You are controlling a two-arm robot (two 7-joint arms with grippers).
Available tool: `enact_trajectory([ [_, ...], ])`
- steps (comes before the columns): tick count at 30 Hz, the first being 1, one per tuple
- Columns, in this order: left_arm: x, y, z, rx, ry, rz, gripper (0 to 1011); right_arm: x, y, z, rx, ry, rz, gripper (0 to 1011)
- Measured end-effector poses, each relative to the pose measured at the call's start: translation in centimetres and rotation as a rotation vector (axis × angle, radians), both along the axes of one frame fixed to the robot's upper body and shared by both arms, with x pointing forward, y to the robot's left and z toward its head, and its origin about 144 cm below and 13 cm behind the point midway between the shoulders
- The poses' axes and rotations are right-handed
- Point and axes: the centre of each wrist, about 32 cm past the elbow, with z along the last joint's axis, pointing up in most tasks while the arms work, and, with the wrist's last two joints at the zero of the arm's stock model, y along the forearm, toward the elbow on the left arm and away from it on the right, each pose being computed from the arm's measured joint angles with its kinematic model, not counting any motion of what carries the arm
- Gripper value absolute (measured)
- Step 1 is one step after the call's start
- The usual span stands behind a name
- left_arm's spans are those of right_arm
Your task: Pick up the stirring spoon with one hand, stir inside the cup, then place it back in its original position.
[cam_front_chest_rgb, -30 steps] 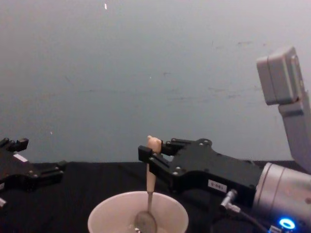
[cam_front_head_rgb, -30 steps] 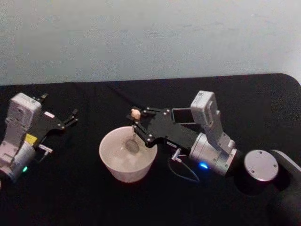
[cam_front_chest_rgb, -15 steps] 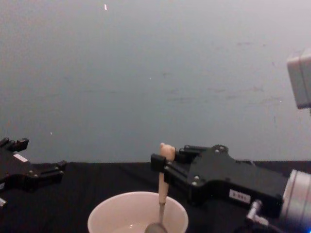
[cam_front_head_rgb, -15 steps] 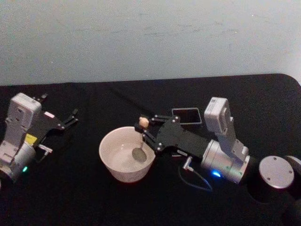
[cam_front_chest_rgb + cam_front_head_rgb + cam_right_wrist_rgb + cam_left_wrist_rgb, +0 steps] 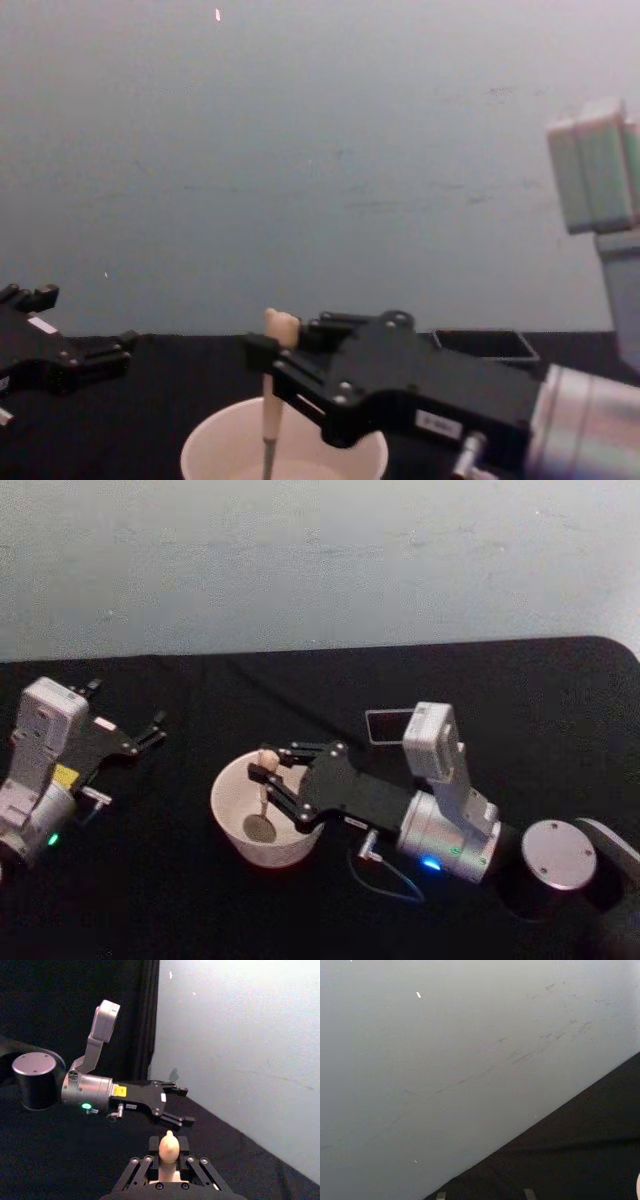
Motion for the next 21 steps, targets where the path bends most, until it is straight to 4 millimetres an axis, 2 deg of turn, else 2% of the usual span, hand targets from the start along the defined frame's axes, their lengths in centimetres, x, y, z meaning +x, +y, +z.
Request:
enact_trajectory([
  [9,0.0,0.0,0.0,0.0,0.0,0.0,1001,1.8,1.1,0.1,-0.004,-0.034,-0.05,212],
  [21,0.0,0.0,0.0,0.0,0.0,0.0,1001,2.4,0.1,0.0,-0.01,-0.034,-0.105,212],
])
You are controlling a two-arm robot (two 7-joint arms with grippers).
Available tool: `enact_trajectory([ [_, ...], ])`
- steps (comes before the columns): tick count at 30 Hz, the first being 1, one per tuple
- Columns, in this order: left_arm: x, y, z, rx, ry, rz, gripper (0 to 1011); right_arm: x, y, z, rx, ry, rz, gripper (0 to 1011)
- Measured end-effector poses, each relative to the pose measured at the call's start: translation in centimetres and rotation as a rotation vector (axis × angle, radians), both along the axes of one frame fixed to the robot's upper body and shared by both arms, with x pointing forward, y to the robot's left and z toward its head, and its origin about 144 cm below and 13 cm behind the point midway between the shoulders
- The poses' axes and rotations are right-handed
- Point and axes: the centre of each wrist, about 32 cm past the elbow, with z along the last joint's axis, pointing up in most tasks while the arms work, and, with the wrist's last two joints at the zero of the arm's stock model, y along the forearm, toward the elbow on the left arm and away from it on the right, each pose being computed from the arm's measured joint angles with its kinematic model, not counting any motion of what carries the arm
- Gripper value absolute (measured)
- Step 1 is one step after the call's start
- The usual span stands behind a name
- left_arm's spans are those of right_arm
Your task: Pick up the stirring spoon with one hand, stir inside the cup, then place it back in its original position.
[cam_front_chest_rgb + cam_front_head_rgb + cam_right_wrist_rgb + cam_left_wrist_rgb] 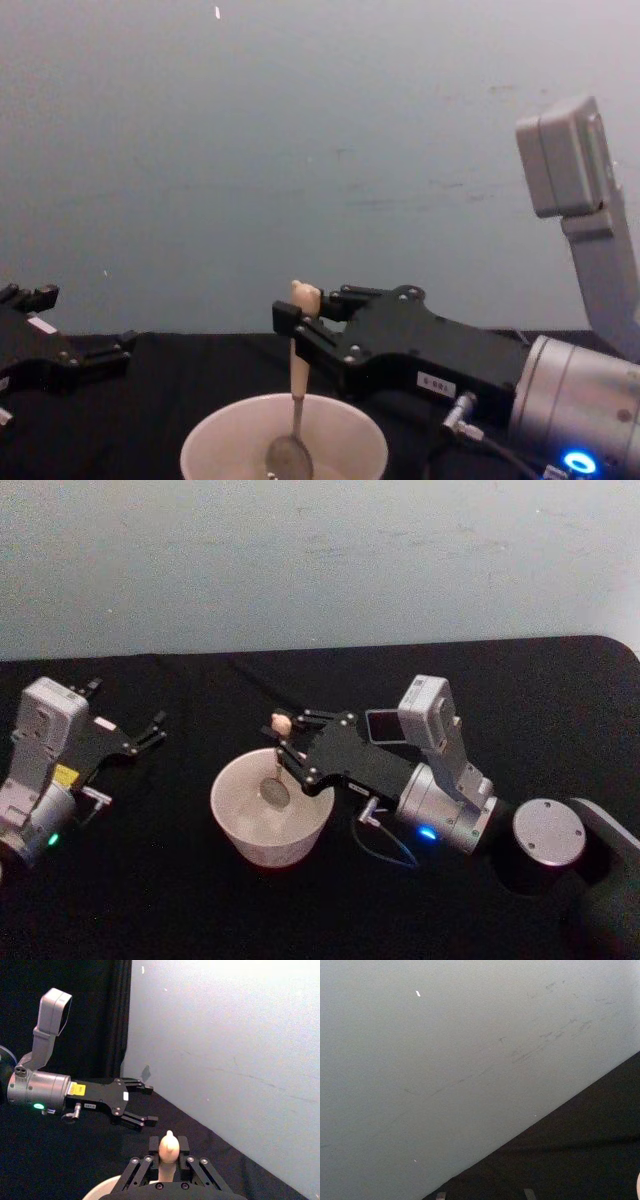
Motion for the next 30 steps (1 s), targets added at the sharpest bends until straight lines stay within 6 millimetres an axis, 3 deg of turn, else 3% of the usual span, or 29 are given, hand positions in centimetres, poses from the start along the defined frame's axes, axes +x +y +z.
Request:
enact_trajectory([
  [13,0.0,0.0,0.0,0.0,0.0,0.0,1001,-0.3,-1.1,1.0,0.023,-0.022,0.008,212],
  [30,0.0,0.0,0.0,0.0,0.0,0.0,1001,-0.2,-5.3,6.1,0.138,-0.16,0.036,212],
])
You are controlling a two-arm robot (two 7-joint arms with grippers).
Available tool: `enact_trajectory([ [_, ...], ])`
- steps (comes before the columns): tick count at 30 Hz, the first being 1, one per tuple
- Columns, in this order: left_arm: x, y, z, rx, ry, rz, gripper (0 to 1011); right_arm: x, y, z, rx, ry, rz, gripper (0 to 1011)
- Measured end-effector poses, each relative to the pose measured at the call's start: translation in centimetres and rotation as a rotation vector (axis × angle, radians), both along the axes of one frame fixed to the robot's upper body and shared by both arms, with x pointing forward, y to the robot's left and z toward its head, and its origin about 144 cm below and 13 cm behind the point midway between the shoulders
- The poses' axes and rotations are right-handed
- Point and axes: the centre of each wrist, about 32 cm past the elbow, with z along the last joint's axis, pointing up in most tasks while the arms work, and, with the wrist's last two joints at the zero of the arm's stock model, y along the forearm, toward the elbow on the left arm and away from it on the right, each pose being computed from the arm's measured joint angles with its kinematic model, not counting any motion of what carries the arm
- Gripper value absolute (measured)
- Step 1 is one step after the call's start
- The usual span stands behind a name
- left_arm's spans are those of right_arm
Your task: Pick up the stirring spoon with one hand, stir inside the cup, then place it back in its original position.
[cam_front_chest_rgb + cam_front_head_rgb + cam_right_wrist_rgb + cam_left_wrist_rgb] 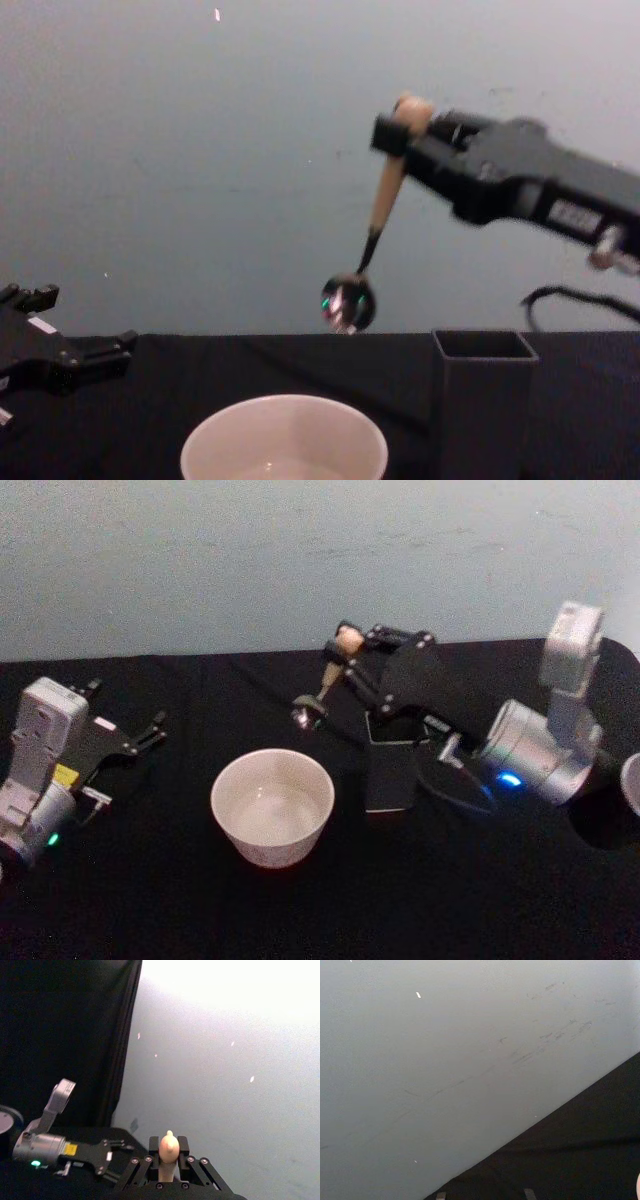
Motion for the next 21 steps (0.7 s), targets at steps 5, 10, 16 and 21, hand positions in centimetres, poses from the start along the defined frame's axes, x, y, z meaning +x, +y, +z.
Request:
enact_trajectory([
  [5,0.0,0.0,0.0,0.0,0.0,0.0,1001,-0.1,-1.6,1.0,0.013,-0.027,-0.024,212],
  [10,0.0,0.0,0.0,0.0,0.0,0.0,1001,-0.4,-3.5,1.6,0.007,-0.035,-0.053,213],
  [16,0.0,0.0,0.0,0.0,0.0,0.0,1001,-1.1,-5.3,1.6,-0.013,-0.021,-0.09,212],
  [21,0.0,0.0,0.0,0.0,0.0,0.0,1001,-1.6,-6.2,1.4,-0.024,-0.006,-0.106,212],
])
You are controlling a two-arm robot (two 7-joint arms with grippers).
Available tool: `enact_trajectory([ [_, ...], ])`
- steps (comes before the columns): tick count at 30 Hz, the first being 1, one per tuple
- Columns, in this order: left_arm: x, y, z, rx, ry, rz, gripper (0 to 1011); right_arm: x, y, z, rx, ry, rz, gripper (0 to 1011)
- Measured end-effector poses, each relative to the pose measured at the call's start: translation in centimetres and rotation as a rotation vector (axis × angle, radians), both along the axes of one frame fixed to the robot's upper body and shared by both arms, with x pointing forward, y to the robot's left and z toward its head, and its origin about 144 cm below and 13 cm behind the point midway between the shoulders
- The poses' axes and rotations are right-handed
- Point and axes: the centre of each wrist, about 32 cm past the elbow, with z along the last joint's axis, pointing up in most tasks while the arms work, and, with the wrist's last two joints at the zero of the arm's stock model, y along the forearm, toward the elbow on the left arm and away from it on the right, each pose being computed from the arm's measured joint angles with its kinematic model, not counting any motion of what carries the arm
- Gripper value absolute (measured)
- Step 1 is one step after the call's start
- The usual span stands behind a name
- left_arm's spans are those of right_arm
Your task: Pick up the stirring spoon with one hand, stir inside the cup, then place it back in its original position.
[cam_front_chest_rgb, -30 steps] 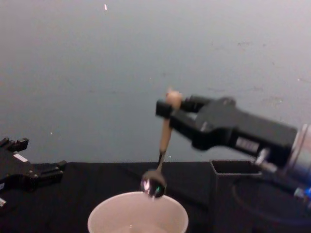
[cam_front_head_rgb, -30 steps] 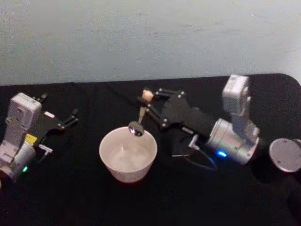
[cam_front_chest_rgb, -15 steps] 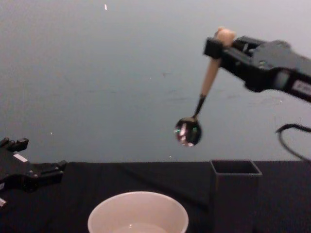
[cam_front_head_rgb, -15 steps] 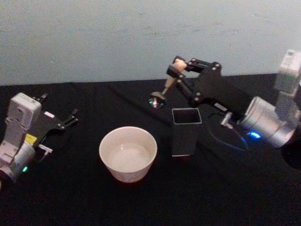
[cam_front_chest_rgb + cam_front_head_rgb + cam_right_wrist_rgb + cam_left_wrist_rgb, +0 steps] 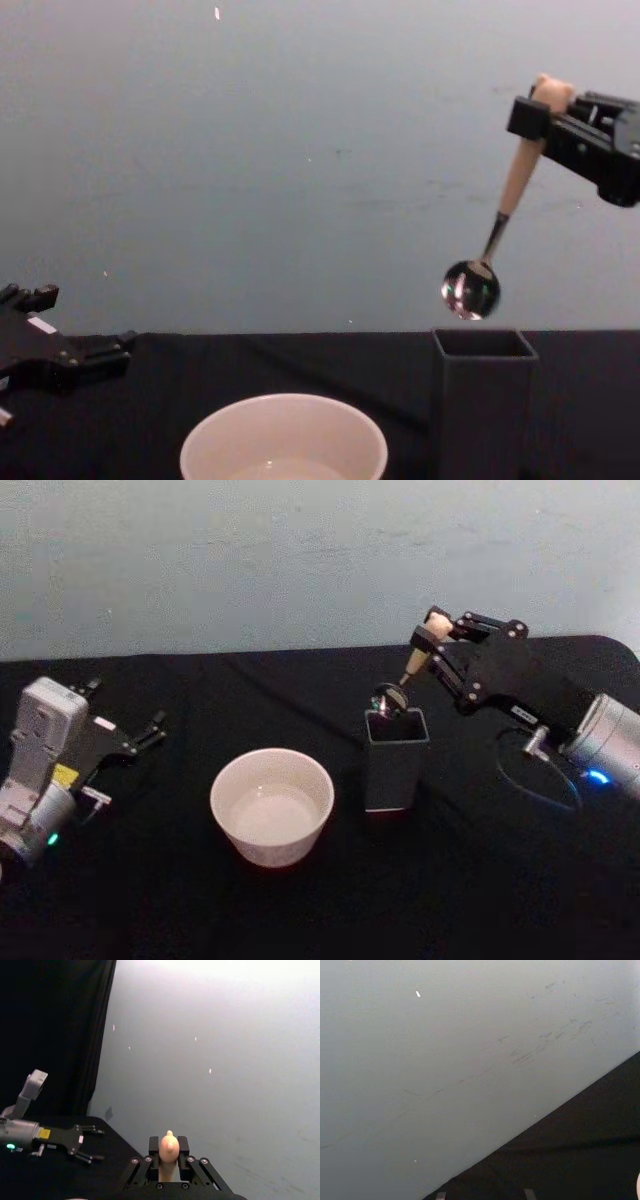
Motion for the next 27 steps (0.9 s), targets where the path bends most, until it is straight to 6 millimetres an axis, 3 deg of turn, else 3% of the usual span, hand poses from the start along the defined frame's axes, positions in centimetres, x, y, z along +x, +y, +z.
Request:
enact_trajectory([
  [11,0.0,0.0,0.0,0.0,0.0,0.0,1001,-0.3,-0.7,-0.9,-0.021,0.049,-0.033,212],
  [27,0.0,0.0,0.0,0.0,0.0,0.0,1001,0.6,0.2,-3.6,-0.036,0.21,-0.077,212],
])
